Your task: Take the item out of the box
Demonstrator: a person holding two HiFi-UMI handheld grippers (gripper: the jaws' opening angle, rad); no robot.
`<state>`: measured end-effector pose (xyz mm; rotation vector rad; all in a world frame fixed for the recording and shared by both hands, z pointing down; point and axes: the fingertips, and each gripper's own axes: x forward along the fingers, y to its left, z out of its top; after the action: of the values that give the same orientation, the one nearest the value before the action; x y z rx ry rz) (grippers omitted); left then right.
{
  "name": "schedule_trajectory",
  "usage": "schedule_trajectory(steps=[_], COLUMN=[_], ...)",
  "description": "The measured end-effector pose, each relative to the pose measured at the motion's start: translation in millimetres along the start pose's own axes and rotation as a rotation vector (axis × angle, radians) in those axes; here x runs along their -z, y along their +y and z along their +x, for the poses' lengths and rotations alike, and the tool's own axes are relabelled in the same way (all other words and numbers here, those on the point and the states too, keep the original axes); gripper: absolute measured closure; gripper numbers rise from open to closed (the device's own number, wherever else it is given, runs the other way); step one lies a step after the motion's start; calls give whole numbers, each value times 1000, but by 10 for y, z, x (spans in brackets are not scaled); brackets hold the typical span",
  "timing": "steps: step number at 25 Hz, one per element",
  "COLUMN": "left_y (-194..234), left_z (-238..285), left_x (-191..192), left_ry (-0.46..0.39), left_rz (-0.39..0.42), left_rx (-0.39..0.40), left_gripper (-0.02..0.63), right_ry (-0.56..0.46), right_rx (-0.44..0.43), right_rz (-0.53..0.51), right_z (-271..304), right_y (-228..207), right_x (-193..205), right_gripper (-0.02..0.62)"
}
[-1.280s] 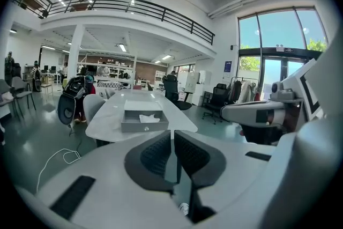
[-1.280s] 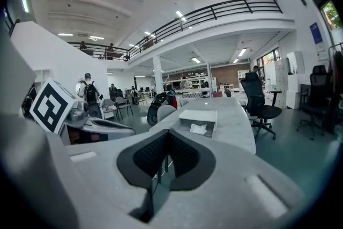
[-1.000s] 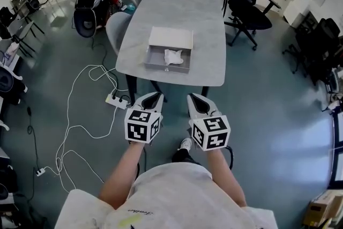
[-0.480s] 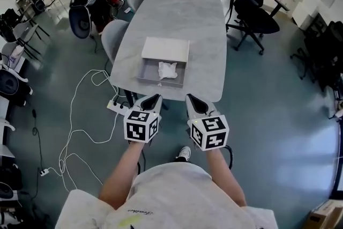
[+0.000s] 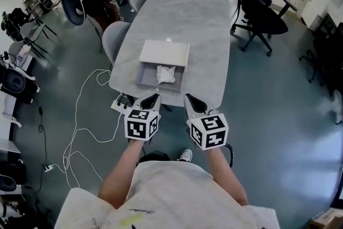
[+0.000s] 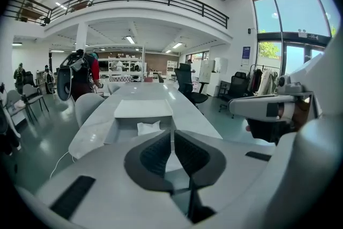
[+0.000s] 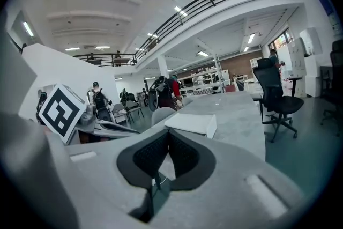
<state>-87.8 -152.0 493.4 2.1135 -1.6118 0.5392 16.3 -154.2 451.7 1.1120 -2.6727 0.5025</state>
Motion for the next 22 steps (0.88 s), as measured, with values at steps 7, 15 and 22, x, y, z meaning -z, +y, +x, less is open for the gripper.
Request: schedule_trajectory(steps=[7,15,22], left_y=[-11,136,303], left_z=[237,714,1114], left_x=[-41,-84,-117], left_ry=[26,94,175], left_rz=[21,47,58], left_rx=[-2,17,39], left_gripper=[580,580,578], right_ry=[8,26,42], right_rx=[-14,8,34], right_rz=[-18,-17,-7], right_z=[79,314,580], right_y=[-117,-378,-584], right_x=[-42,-72,-191], right_gripper=[591,591,591])
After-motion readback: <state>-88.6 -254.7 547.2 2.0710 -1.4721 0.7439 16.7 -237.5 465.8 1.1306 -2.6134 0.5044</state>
